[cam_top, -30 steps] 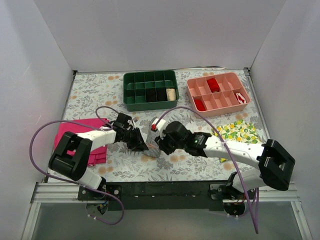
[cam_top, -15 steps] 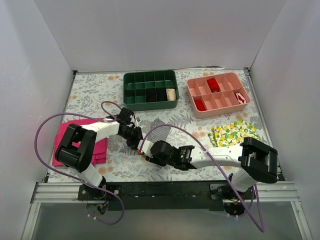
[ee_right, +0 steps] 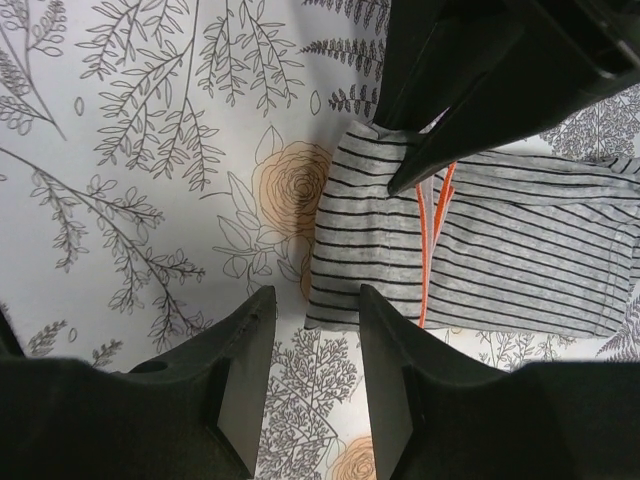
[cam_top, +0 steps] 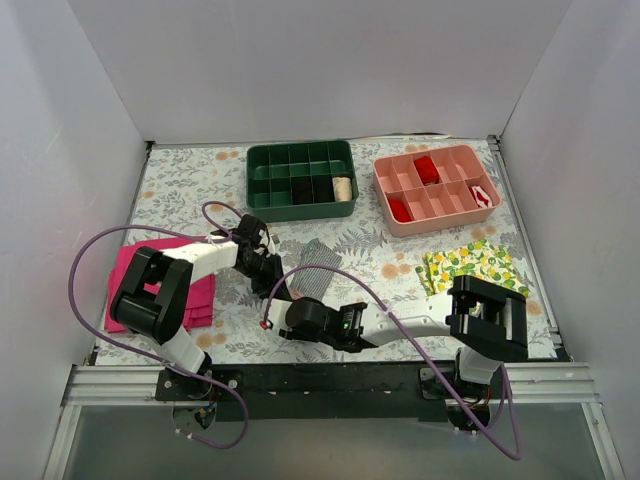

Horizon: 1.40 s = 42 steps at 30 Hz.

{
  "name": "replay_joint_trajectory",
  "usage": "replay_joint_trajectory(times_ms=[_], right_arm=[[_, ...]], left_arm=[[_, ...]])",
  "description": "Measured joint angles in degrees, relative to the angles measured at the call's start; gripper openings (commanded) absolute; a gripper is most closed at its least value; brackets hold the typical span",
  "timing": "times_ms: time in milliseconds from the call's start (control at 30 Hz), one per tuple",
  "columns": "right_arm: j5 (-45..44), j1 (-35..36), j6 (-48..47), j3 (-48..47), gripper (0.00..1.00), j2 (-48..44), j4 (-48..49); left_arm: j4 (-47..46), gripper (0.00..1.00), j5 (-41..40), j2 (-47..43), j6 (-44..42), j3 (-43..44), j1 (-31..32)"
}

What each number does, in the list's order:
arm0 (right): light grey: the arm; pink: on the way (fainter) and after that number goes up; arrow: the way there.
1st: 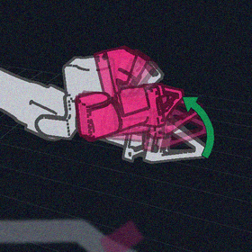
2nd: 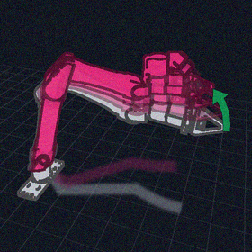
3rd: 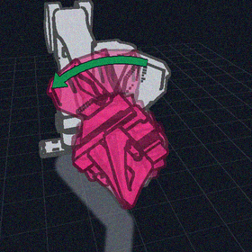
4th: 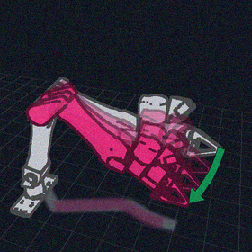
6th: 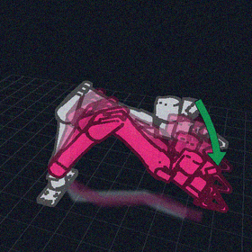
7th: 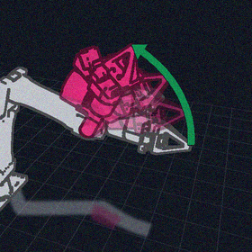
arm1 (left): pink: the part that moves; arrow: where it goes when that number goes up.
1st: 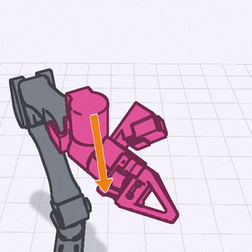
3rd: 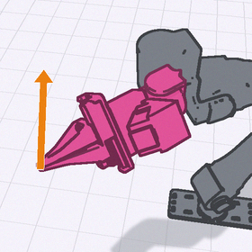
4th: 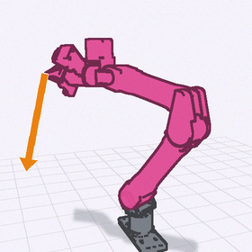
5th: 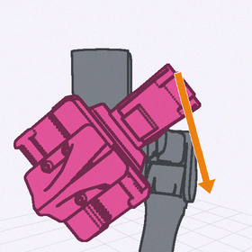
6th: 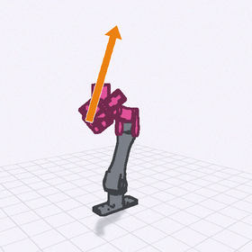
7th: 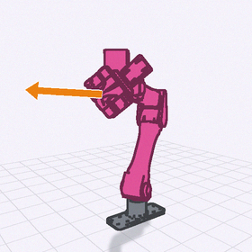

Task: Roll the underwear
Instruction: Roll the underwear to the center of the board.

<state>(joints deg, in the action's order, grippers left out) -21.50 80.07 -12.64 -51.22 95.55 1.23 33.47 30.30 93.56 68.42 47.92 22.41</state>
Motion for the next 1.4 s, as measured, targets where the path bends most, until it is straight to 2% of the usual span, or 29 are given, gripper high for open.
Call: replay_joint_trajectory(times_ms=[367,500,633,733,767,800,867,933,1000,1033,1100,1133,1200,1233,1400], right_arm=[[-4.5,0.5,-1.8,0.0,0.43,4.6,4.8],[-5.9,0.6,-2.2,0.0,0.31,5.4,6.2],[-6.9,0.6,-2.6,0.1,0.15,6.2,7.1],[-6.7,0.6,-2.6,0.1,0.1,6.2,7.4],[-6.5,0.6,-2.6,0.1,0.09,6.2,7.5],[-6.2,0.6,-2.5,0.0,0.08,6.2,7.4],[-5.0,0.4,-2.3,-0.5,0.05,6.2,7.0],[-3.4,-0.2,-1.8,-1.4,0.03,6.2,5.8],[-0.4,-1.2,-0.6,-2.8,0.01,6.2,4.0],[1.0,-1.6,-0.1,-3.5,0.01,6.2,3.2],[5.0,-3.1,1.5,-5.0,0.01,6.2,1.6],[7.1,-3.7,2.2,-5.6,0.01,6.3,1.3],[10.9,-5.0,3.7,-6.4,0.01,6.3,0.4],[13.0,-5.8,4.5,-6.6,0.01,6.3,0.0],[22.3,-9.4,7.8,-6.8,0.01,6.2,-0.4]], left_arm=[[-0.1,0.0,1.3,0.5,-1.0,0.0,-0.3],[-0.2,0.0,1.9,0.7,-2.0,0.0,-0.7],[-0.2,0.0,2.3,0.8,-3.0,0.0,-1.2],[-0.1,0.0,2.5,0.8,-3.7,0.0,-1.8],[0.0,0.02,2.6,0.8,-3.9,0.0,-2.0],[0.0,0.1,2.6,0.8,-4.1,0.0,-2.1],[0.1,0.14,2.6,0.8,-4.1,0.0,-2.4],[0.2,0.26,2.5,0.6,-4.1,0.0,-2.6],[0.6,0.32,1.8,0.2,-3.9,0.0,-2.7],[0.8,0.4,1.3,-0.2,-3.7,0.0,-2.8],[1.2,0.41,0.0,-1.3,-3.1,0.0,-2.9],[1.3,0.48,-0.5,-1.8,-2.9,0.2,-3.0],[1.5,0.5,-1.9,-3.1,-2.5,0.6,-3.2],[1.6,0.55,-2.6,-3.9,-2.1,0.8,-3.3],[1.5,0.61,-6.3,-8.6,-0.6,1.4,-4.5]])
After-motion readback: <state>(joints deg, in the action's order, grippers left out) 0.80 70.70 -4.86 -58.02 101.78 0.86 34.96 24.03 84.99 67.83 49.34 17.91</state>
